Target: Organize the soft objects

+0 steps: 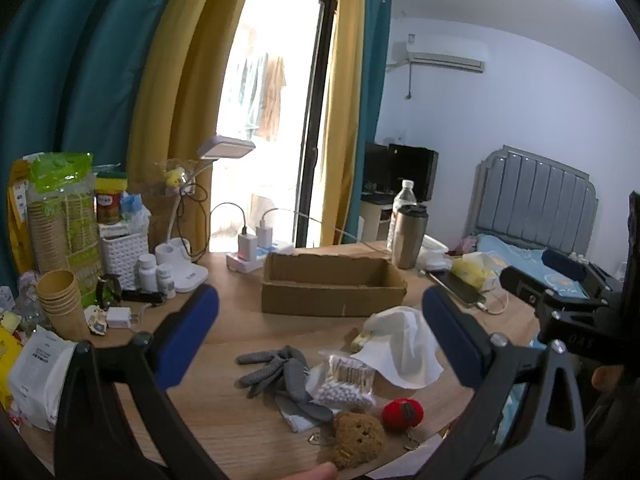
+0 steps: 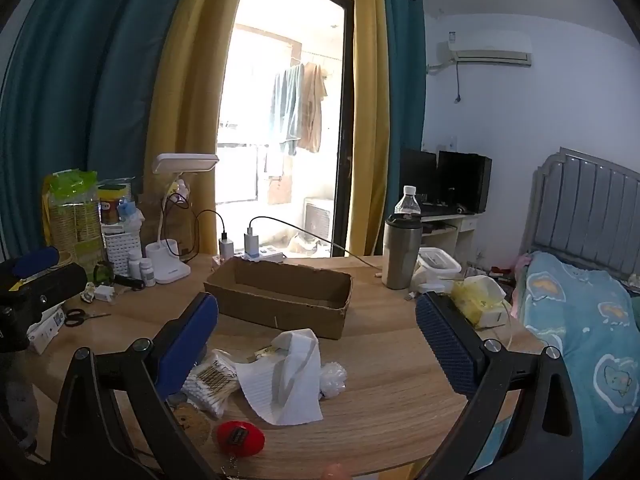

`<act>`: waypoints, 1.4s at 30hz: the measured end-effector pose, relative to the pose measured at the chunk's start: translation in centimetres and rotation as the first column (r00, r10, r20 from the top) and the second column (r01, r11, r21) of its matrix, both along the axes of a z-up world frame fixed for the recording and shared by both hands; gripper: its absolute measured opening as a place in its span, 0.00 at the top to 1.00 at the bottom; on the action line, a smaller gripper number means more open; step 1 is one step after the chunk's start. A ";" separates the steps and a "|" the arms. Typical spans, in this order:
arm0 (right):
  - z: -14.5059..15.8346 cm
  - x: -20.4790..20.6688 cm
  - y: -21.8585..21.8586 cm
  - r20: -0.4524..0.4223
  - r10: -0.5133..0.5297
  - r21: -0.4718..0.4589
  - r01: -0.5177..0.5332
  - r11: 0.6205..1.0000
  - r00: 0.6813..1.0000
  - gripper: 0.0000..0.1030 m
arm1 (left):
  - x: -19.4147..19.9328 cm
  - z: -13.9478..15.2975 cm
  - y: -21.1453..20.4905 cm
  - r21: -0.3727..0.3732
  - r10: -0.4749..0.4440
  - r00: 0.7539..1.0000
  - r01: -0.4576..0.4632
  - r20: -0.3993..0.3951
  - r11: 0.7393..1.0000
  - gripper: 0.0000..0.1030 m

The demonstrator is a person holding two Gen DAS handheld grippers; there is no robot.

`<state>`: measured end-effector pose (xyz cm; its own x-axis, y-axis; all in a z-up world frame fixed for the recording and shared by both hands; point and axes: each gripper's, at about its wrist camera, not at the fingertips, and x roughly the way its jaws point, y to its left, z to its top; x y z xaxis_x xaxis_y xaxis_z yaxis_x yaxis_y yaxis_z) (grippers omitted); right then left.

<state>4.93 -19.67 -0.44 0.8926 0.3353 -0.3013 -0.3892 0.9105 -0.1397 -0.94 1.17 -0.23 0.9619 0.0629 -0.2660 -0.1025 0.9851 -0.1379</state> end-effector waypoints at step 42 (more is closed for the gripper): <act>0.0 -0.1 0.3 -0.020 0.008 0.009 -0.008 1.000 1.000 0.02 | -0.2 -0.7 -0.2 -0.002 0.020 1.000 -0.020 -0.009 1.000 0.01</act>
<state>4.79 -19.34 -0.44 0.8838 0.3454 -0.3157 -0.3993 0.9084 -0.1238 -1.11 0.96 -0.90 0.9581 0.0819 -0.2744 -0.1238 0.9825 -0.1391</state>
